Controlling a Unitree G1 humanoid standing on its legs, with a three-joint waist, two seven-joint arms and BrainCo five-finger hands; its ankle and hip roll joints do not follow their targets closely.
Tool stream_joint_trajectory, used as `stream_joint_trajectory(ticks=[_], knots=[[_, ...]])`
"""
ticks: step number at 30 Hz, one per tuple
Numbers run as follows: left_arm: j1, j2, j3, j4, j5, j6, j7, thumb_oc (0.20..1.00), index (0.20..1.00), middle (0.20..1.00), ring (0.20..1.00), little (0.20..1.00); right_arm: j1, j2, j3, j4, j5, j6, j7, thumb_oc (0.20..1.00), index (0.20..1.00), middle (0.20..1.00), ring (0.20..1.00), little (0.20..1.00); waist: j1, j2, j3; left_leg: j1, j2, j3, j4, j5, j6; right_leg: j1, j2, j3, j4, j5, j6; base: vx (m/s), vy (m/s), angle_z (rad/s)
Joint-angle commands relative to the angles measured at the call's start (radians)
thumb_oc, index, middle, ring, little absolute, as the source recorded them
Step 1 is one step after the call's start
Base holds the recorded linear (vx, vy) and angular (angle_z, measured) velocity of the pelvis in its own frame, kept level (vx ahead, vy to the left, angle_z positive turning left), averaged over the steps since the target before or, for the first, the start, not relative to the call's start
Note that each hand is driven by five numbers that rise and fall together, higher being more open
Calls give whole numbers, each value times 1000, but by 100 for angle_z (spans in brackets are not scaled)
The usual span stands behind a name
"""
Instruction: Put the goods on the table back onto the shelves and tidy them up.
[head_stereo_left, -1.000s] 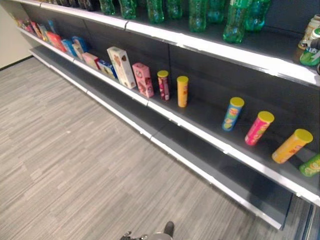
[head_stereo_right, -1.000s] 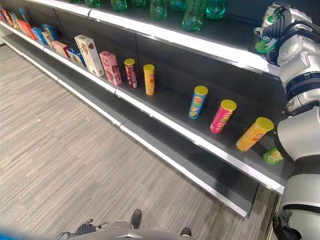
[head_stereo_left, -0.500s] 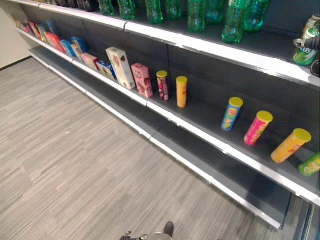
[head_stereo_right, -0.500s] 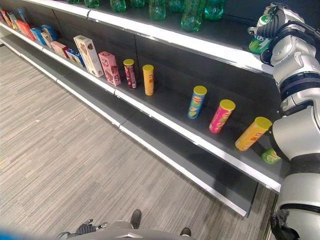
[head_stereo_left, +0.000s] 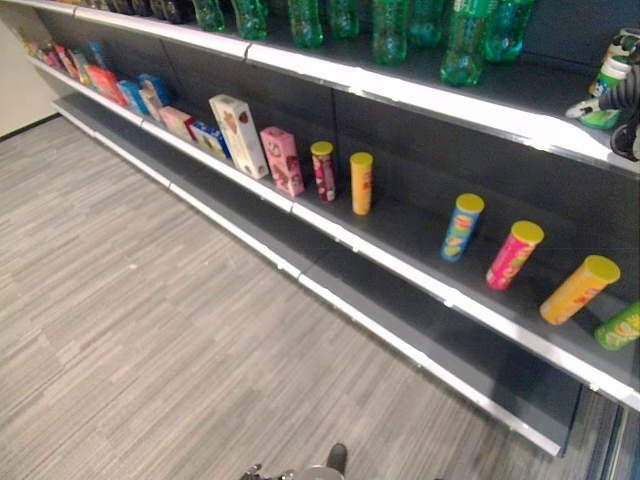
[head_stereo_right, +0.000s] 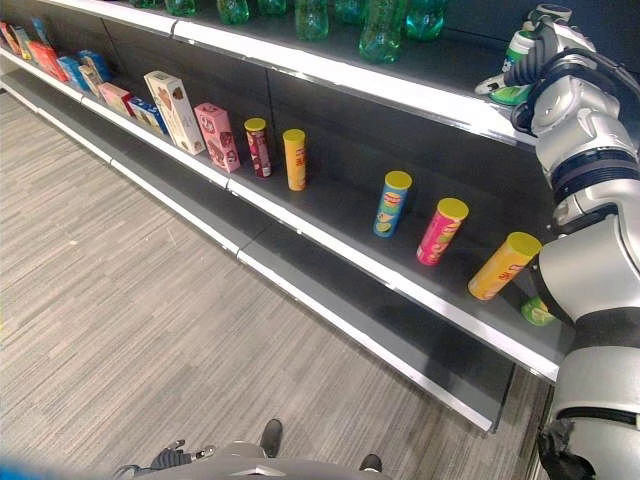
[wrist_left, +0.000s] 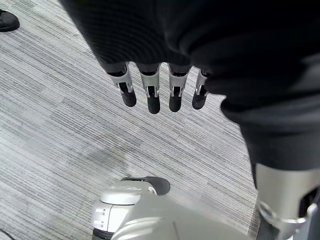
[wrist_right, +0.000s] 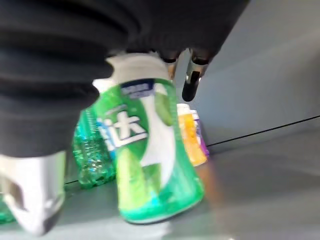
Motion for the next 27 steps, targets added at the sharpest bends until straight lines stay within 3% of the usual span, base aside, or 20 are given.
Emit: stream_joint_trajectory(ticks=[1,9,10,11,14,15,16,18,19,22,24,27], knots=[[-59,58,-40,38,15,-18,20,1000,1000,1000,1000,1000,-136,-33,89,-30,31,-25,-70,1000,1000,1000,1000,1000,8,-91,18,39,25,71,27,-100,-66,86,-48,42,64,-160,53,-5,7,-3],[-54,52,-17,42,26,-6,38,1000,1000,1000,1000,1000,-161,-153,30,-352,54,-41,-188,1000,1000,1000,1000,1000,-32,-91,12,50,34,93,21,-104,-61,72,-47,69,62,-151,55,-12,19,-12],[-49,48,2,35,28,-2,44,1000,1000,1000,1000,1000,-111,-209,-29,-524,39,-45,-219,1000,1000,1000,1000,1000,-48,-88,12,57,38,105,19,-108,-58,66,-46,80,63,-148,56,-23,21,-22],[-49,49,2,35,28,-2,43,1000,1000,1000,1000,1000,-108,-209,-32,-526,38,-44,-219,1000,1000,1000,1000,1000,-48,-89,11,57,38,106,19,-108,-58,66,-46,81,63,-148,56,-30,27,-20],[-47,31,45,21,46,11,52,1000,1000,1000,1000,1000,106,-294,-217,-860,23,-78,-230,1000,1000,1000,1000,1000,-92,-76,11,72,43,137,17,-118,-52,56,-45,109,59,-143,59,-39,33,-24],[-40,29,62,10,65,15,50,1000,1000,1000,1000,1000,272,-316,-357,-1045,39,-120,-198,1000,1000,1000,1000,1000,-109,-74,10,71,46,151,22,-117,-46,42,-45,125,61,-134,59,-25,26,-39],[-38,34,60,10,66,15,50,1000,1000,1000,1000,1000,291,-316,-374,-1052,38,-118,-196,1000,1000,1000,1000,1000,-105,-78,7,77,48,153,19,-123,-48,47,-44,126,60,-141,59,-60,33,-42],[-31,32,62,-6,95,18,41,1000,1000,1000,1000,1000,485,-299,-515,-1197,81,-172,-151,1000,1000,1000,1000,1000,-120,-75,7,81,50,171,25,-129,-44,35,-43,146,62,-139,61,-10,41,-55],[-30,29,64,-10,122,18,32,1000,1000,1000,1000,1000,650,-245,-624,-1306,130,-205,-107,1000,1000,1000,1000,1000,-137,-73,6,89,50,193,23,-135,-37,24,-42,168,61,-134,64,-28,77,-57],[-38,24,56,-27,145,14,20,1000,1000,1000,1000,1000,859,-123,-740,-1429,220,-250,-35,1000,1000,1000,1000,1000,-163,-69,9,97,46,229,22,-145,-25,4,-43,212,59,-122,71,-19,86,-54],[-44,24,69,-39,153,9,9,1000,1000,1000,1000,1000,977,-57,-795,-1483,246,-258,-2,1000,1000,1000,1000,1000,-187,-64,9,112,42,255,18,-154,-14,-6,-45,239,60,-114,77,-2,145,-86],[-75,36,64,-68,200,-3,-20,1000,1000,1000,1000,1000,1244,95,-846,-1526,237,-229,64,1000,1000,1000,1000,1000,-282,-61,26,142,21,352,8,-178,23,-90,-49,361,113,-77,102,-35,311,-116]])
